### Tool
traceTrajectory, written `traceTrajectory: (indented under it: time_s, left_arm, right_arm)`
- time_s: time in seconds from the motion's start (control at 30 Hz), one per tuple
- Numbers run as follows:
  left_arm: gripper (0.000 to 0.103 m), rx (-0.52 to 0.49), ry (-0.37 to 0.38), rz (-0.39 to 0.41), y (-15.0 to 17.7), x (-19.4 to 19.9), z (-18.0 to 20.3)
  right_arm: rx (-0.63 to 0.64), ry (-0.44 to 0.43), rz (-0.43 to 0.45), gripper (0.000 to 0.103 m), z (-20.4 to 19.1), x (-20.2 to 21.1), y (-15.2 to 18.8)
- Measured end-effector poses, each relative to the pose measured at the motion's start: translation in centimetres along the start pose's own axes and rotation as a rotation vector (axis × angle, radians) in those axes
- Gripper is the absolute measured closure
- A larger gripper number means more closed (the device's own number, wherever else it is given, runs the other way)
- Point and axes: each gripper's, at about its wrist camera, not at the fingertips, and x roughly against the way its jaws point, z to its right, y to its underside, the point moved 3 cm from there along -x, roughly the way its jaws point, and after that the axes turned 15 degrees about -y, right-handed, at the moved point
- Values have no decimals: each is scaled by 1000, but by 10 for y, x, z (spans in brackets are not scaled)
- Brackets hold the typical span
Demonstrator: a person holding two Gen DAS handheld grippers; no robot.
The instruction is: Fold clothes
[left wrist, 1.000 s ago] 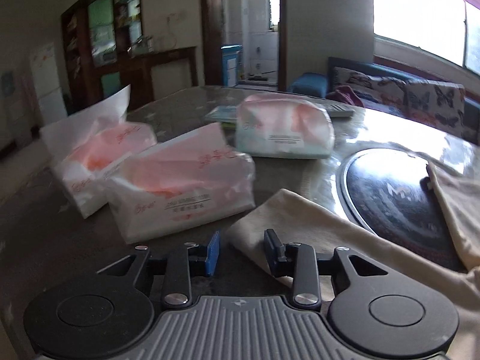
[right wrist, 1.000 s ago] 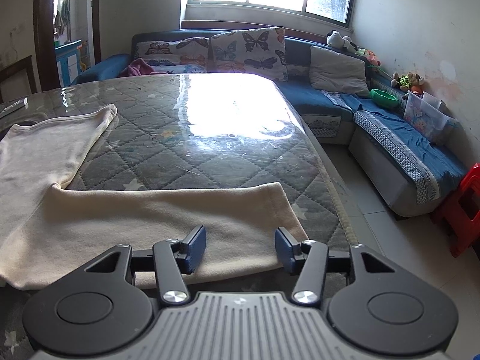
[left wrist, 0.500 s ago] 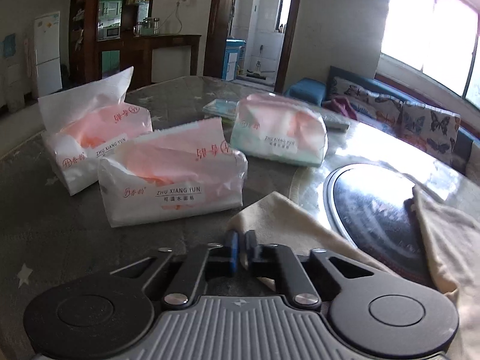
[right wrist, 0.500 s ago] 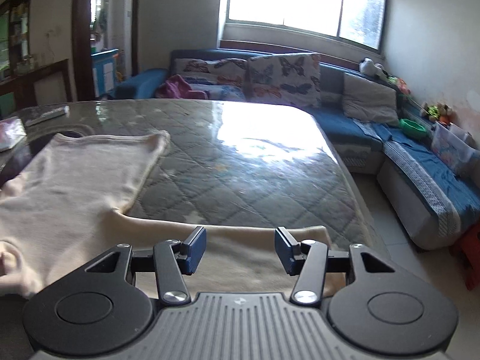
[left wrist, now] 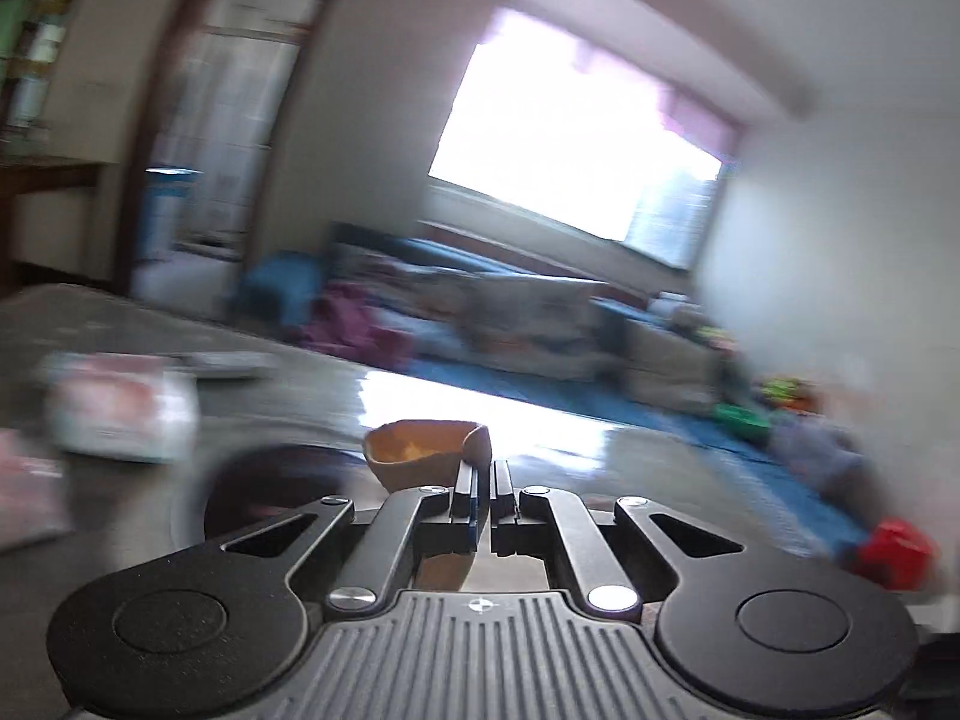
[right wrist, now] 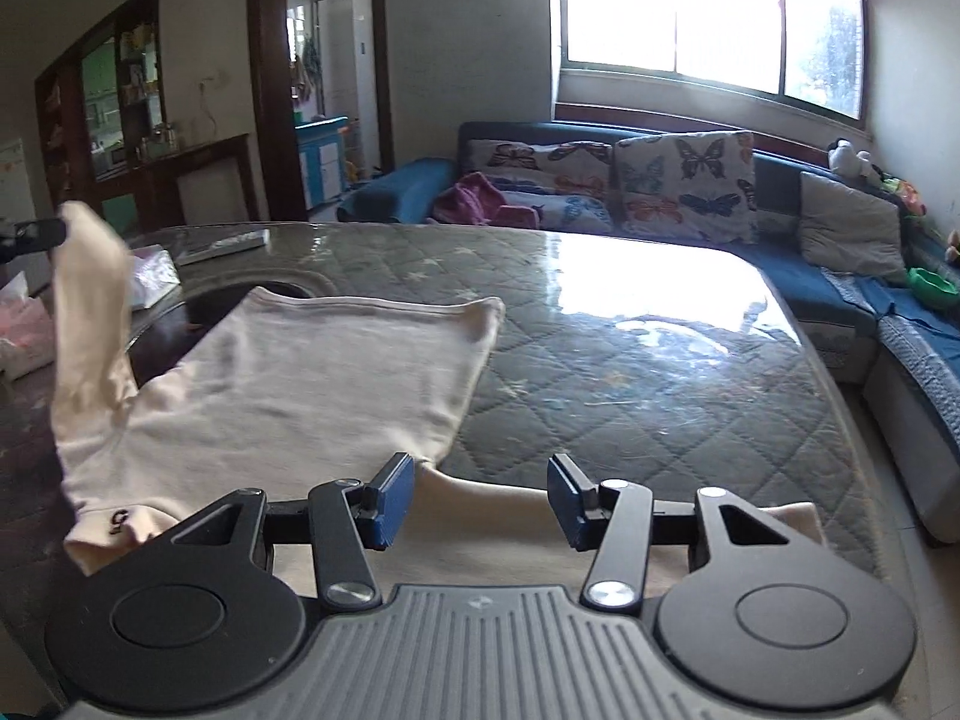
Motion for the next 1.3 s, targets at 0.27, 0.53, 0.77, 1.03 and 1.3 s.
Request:
traceTrajectory:
  time_s: [0.27,0.53,0.77,1.03,1.3]
  left_arm:
    - [92,-193,152,-171,66,-34,73]
    - [73,-323,18,-145,84,-7,21]
    - [62,-379,-116,-148,93,7,-30]
    - [67,-431,-122,-156,111,1,-37]
    - [98,-415,-89,-150,111,4,-42]
  right_arm:
    - [-18,-34,-8,54,-7,-7,4]
    - [-29,-112,-32,54,-21,-17,3]
    - [-2,-171,-101,62,-38,-51,2]
    - [14,-169,-173,79,-43,-91,3]
    - [96,-119,-152,96,-57,-88,-5]
